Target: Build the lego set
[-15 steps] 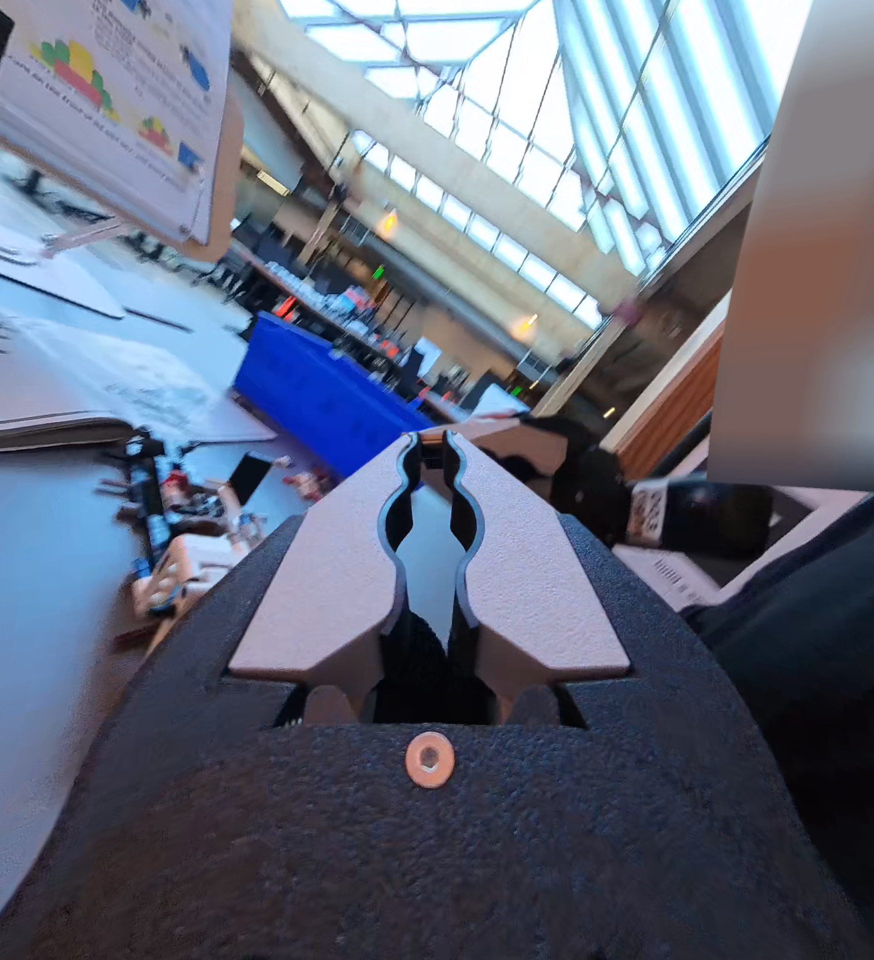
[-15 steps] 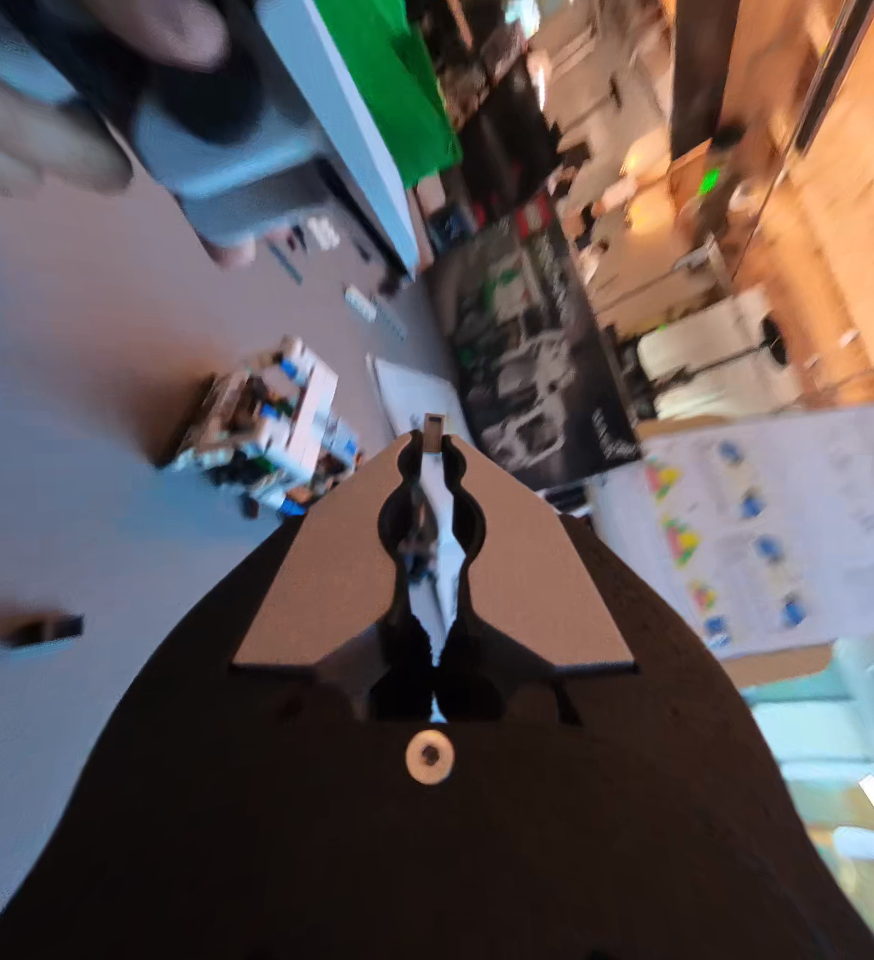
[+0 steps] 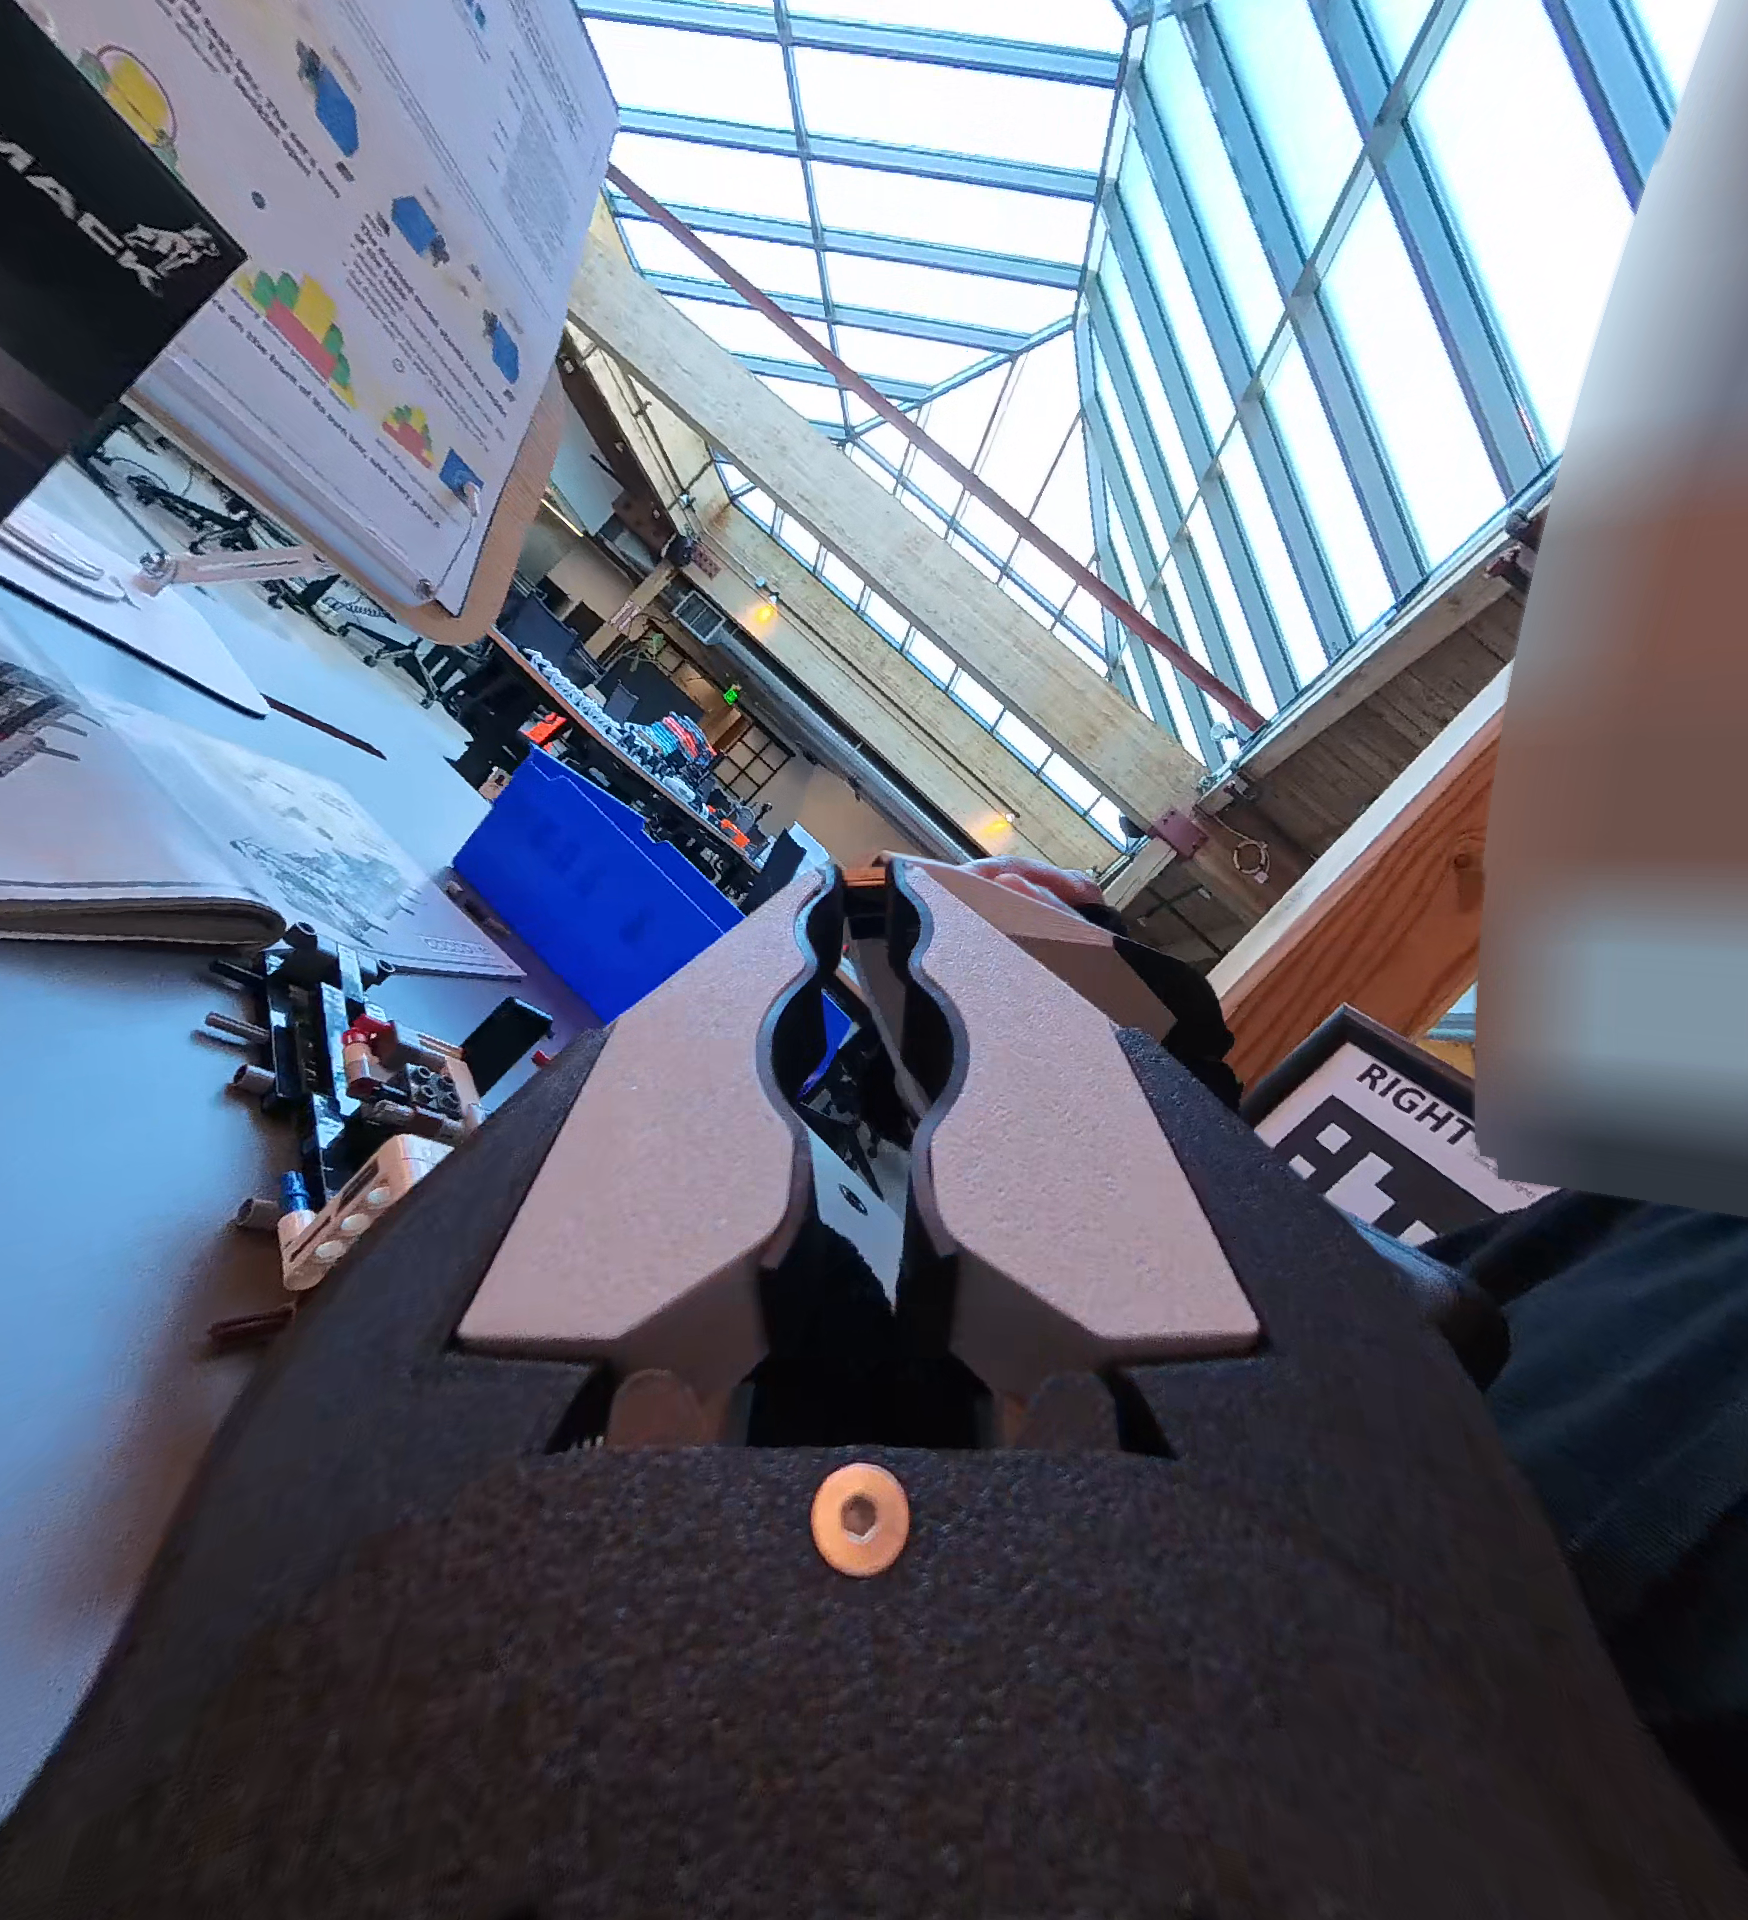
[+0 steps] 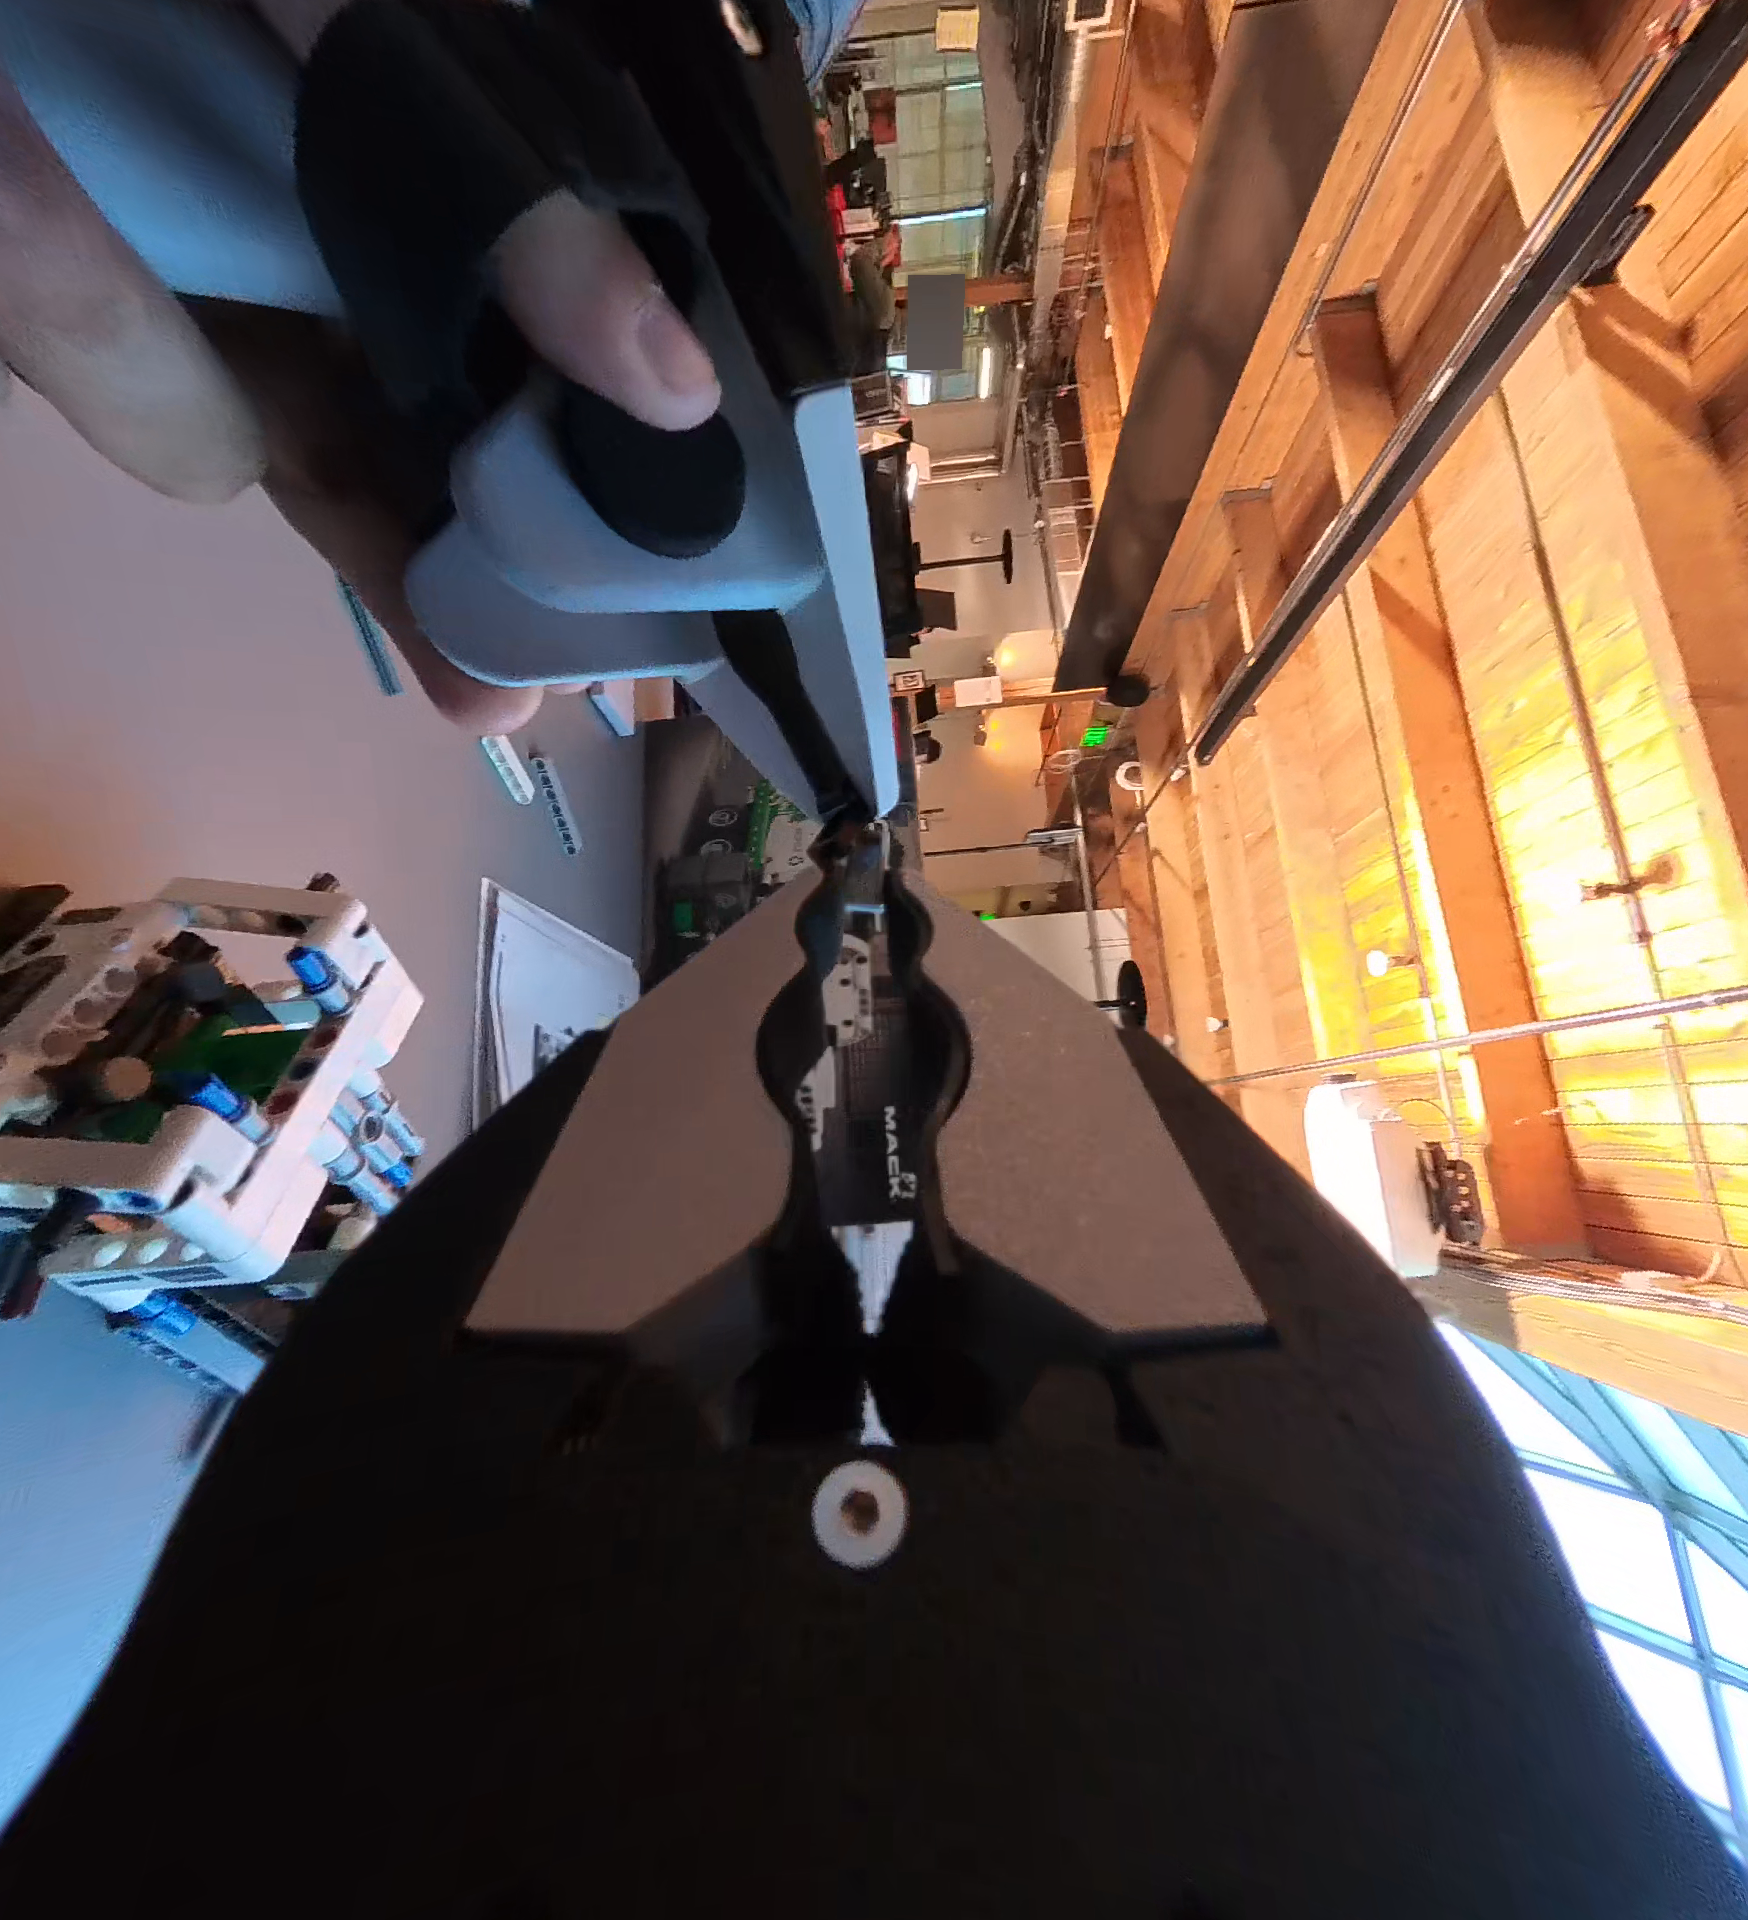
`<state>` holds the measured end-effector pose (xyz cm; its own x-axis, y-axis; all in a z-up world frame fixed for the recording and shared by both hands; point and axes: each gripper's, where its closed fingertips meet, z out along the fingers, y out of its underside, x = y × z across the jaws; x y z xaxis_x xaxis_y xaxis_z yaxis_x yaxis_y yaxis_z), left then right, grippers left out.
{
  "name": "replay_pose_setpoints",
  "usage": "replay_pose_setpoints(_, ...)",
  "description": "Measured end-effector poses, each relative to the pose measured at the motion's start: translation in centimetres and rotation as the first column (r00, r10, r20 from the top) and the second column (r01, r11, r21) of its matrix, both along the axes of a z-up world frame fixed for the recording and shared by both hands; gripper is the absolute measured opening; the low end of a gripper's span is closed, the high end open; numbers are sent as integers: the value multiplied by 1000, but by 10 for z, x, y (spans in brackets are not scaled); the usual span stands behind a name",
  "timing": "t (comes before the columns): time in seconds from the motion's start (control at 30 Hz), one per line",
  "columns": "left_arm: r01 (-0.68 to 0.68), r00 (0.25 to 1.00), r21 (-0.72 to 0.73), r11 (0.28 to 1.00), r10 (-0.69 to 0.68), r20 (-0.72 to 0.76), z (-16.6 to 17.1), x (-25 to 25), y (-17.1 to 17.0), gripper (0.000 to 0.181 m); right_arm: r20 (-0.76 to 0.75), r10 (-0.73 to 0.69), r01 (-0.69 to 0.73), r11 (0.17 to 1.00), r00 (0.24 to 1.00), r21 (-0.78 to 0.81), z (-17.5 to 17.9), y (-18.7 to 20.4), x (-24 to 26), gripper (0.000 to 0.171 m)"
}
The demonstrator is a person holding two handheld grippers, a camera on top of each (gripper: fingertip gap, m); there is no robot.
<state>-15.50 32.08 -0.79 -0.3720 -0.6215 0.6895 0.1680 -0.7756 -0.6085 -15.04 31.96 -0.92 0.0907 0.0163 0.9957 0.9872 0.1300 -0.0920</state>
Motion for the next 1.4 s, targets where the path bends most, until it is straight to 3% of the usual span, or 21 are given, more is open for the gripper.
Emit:
replay_pose_setpoints(0.3, 32, 999, -105, 994, -31, 13, -1, 2, 8, 6, 92, -31, 24, 997, 995, 78, 2, 4, 0, 6)
replay_pose_setpoints(0.5, 39, 999, -109, 993, -38, 11, 1, 3, 9, 4, 256, -16, -6, 996, 967, 86, -5, 6, -2, 6)
replay_pose_setpoints(0.87, 74, 997, -139, 988, -77, -17, -7, -2, 16, 6, 339, -14, -7, 998, 941, 60, -15, 8, 6, 6)
replay_pose_setpoints(1.0, 87, 989, 22, 996, -83, -119, -18, -5, 13, 6, 85, -19, 26, 996, 996, -86, -23, 3, 21, 6)
replay_pose_setpoints(1.1, 122, 970, 205, 971, -73, -231, -34, -10, 7, 6, -290, -33, -49, 961, 957, -271, -26, -4, 22, 6)
replay_pose_setpoints(1.17, 131, 957, 342, 931, -30, -287, -44, -15, 8, 6, -521, -34, -169, 926, 853, -337, -25, -10, 15, 7)
replay_pose_setpoints(1.27, 164, 950, 505, 848, 1, -312, -51, -24, 7, 6, -763, -174, -374, 790, 622, -485, -39, -16, 2, 6)
replay_pose_setpoints(1.33, 183, 956, 586, 789, -4, -293, -47, -29, 4, 6, -830, -262, -499, 696, 493, -517, -45, -19, -6, 6)
replay_pose_setpoints(1.4, 206, 958, 631, 748, -24, -285, -43, -31, 2, 6, -823, -353, -571, 597, 444, -564, -53, -21, -9, 7)
